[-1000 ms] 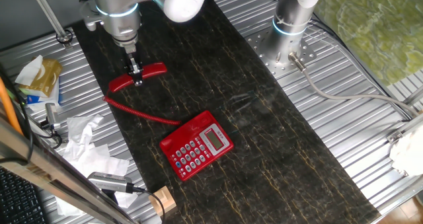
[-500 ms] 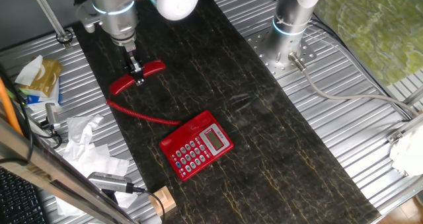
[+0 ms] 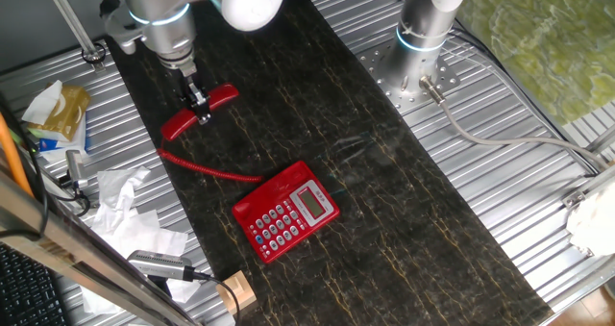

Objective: Place the handset of the telephone on the corresponding phone cradle

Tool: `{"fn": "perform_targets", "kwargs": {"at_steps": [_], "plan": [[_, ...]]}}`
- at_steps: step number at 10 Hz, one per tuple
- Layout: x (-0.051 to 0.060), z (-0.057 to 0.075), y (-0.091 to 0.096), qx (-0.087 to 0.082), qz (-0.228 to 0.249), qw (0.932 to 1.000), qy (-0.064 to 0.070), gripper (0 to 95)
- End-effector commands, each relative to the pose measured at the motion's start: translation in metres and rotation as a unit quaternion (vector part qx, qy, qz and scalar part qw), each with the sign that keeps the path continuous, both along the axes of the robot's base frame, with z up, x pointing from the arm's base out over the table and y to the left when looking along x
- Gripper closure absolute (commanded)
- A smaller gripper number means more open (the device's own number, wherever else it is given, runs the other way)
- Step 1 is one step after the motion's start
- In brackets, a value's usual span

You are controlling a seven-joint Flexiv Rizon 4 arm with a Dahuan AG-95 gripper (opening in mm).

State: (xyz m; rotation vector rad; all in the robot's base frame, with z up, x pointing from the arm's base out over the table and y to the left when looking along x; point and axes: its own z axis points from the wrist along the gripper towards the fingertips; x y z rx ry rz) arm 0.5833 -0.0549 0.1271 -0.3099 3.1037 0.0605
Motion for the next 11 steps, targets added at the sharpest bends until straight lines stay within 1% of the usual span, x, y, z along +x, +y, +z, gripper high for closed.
{"fn": "perform_targets", "kwargs": {"at_steps": [1, 2, 3, 4, 5, 6, 7, 9, 10, 11], "plan": [[-0.001, 0.0, -0.001, -0.011, -0.003, 0.9999, 0.002, 95.0], [-0.001, 0.001, -0.001, -0.011, -0.008, 0.9999, 0.002, 95.0], [-0.001, 0.001, -0.001, -0.006, -0.017, 0.9998, 0.001, 95.0], [-0.001, 0.002, 0.001, 0.001, -0.024, 0.9997, 0.001, 95.0], [-0.001, 0.006, 0.007, 0.01, -0.036, 0.9993, 0.001, 95.0], [-0.001, 0.011, 0.015, 0.019, -0.048, 0.9987, 0.004, 95.0], [-0.002, 0.011, 0.021, 0.019, -0.051, 0.9985, 0.004, 95.0], [-0.009, 0.002, 0.033, 0.021, -0.059, 0.9981, 0.001, 95.0], [-0.014, 0.0, 0.04, 0.02, -0.062, 0.9979, -0.001, 95.0], [-0.016, 0.0, 0.044, 0.02, -0.064, 0.9978, 0.0, 95.0]]}}
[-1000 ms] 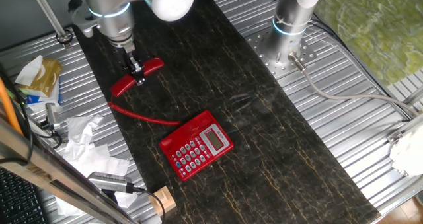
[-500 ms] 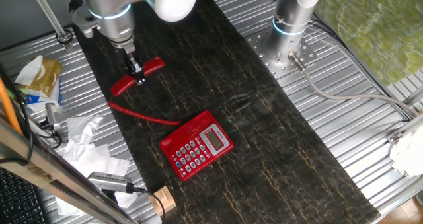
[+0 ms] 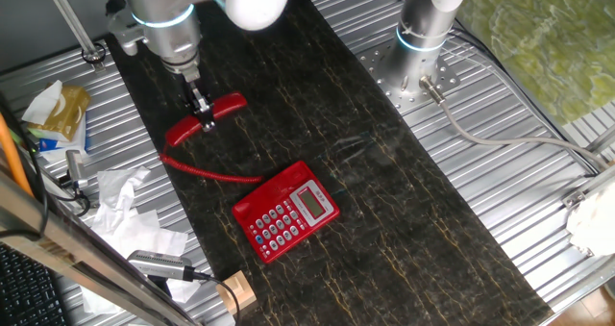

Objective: Place the handset of the telephone on the corresponding phone cradle

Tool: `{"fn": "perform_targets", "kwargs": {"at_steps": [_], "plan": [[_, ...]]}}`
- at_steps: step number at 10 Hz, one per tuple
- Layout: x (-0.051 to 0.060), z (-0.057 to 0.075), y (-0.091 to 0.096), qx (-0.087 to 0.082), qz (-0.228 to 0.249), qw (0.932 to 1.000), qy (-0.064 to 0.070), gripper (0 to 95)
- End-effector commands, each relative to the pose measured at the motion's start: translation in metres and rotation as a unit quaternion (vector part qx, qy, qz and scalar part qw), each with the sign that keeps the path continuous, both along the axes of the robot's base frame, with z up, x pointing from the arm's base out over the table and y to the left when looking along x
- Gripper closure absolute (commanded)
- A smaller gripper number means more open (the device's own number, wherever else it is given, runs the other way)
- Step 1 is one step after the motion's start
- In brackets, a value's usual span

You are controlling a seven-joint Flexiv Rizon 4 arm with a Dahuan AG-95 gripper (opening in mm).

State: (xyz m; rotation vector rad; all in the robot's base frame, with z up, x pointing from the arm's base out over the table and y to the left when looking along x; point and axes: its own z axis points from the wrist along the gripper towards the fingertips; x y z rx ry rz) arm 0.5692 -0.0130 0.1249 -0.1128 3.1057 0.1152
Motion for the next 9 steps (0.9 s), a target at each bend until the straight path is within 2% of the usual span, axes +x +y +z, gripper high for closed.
{"fn": "perform_targets", "kwargs": {"at_steps": [1, 9], "plan": [[-0.004, 0.002, 0.008, 0.004, -0.01, 0.9999, 0.002, 95.0], [-0.017, -0.011, 0.055, 0.003, -0.034, 0.9994, -0.004, 95.0]]}}
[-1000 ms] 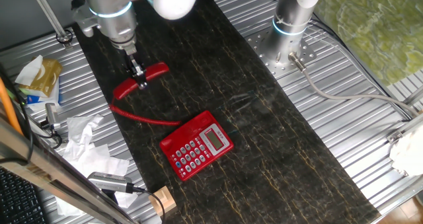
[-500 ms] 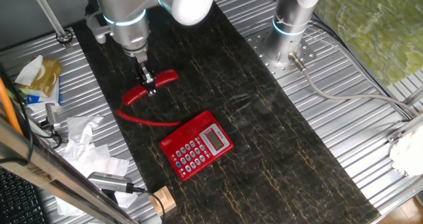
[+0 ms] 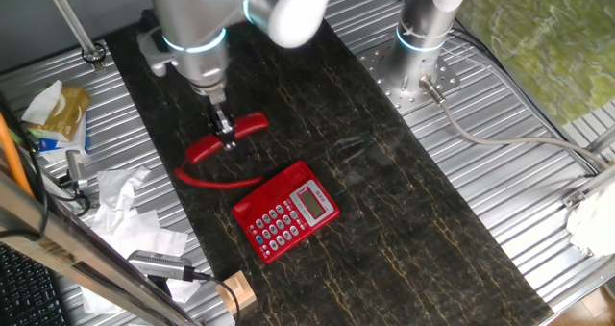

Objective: Place the handset of the telephone on the corresponding phone cradle

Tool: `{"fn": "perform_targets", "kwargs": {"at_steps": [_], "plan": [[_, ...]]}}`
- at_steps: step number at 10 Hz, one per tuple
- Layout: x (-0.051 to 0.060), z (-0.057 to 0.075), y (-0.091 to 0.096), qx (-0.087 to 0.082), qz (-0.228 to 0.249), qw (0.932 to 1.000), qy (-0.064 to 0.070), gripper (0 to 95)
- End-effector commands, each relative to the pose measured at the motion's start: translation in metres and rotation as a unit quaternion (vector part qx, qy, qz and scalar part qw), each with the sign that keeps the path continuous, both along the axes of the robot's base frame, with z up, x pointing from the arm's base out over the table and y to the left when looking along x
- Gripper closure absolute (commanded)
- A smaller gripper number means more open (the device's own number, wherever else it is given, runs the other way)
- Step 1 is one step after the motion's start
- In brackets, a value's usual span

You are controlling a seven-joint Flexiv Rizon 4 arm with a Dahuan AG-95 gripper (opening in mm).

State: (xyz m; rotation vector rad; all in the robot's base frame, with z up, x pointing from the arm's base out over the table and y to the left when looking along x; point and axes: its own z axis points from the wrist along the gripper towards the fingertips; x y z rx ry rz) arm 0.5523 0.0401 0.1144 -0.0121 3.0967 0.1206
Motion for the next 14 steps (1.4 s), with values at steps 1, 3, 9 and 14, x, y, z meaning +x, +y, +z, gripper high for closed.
{"fn": "perform_targets", "kwargs": {"at_steps": [1, 3, 9, 14], "plan": [[-0.001, -0.001, 0.005, 0.0, -0.002, 1.0, 0.0, 95.0], [-0.006, -0.001, 0.018, 0.0, -0.007, 1.0, 0.001, 95.0], [-0.014, -0.006, 0.048, 0.006, -0.024, 0.9997, -0.006, 95.0], [-0.022, -0.009, 0.07, 0.007, -0.028, 0.9995, -0.009, 95.0]]}}
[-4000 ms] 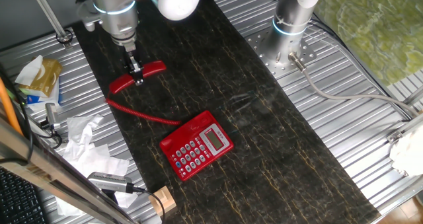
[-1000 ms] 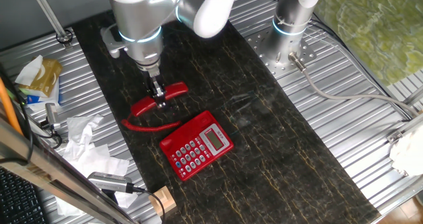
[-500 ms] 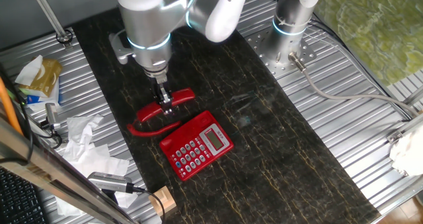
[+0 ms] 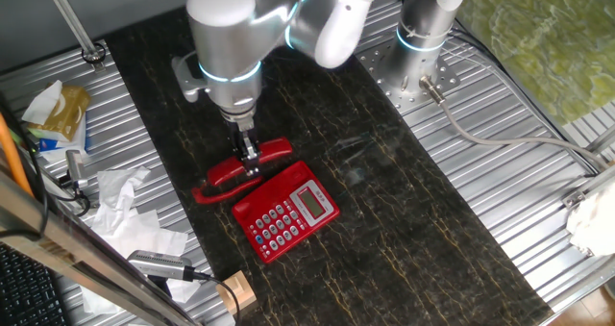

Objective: Place the handset of the telephone on the corresponding phone cradle

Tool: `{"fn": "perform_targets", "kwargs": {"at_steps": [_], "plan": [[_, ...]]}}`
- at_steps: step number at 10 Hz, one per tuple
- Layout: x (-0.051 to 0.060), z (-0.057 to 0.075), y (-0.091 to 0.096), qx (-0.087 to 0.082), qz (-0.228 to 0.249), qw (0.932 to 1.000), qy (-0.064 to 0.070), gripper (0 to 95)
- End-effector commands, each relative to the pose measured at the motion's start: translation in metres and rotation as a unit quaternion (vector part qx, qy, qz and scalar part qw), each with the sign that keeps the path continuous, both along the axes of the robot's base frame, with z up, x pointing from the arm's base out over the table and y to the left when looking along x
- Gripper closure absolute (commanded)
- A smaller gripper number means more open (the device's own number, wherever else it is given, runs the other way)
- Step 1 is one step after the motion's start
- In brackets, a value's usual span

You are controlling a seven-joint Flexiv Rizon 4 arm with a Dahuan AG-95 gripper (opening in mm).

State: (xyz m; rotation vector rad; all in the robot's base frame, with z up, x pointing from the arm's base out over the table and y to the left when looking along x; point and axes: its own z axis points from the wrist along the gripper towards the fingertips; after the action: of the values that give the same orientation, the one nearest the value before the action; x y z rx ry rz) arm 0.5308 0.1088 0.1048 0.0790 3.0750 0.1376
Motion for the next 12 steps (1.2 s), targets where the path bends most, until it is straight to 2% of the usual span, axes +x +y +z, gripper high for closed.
{"fn": "perform_targets", "kwargs": {"at_steps": [1, 6, 12], "plan": [[-0.001, 0.001, 0.003, 0.0, 0.001, 1.0, 0.0, 95.0], [-0.004, 0.001, 0.021, -0.007, -0.002, 1.0, -0.002, 95.0], [0.0, 0.005, 0.03, -0.01, -0.003, 0.9999, -0.001, 95.0]]}}
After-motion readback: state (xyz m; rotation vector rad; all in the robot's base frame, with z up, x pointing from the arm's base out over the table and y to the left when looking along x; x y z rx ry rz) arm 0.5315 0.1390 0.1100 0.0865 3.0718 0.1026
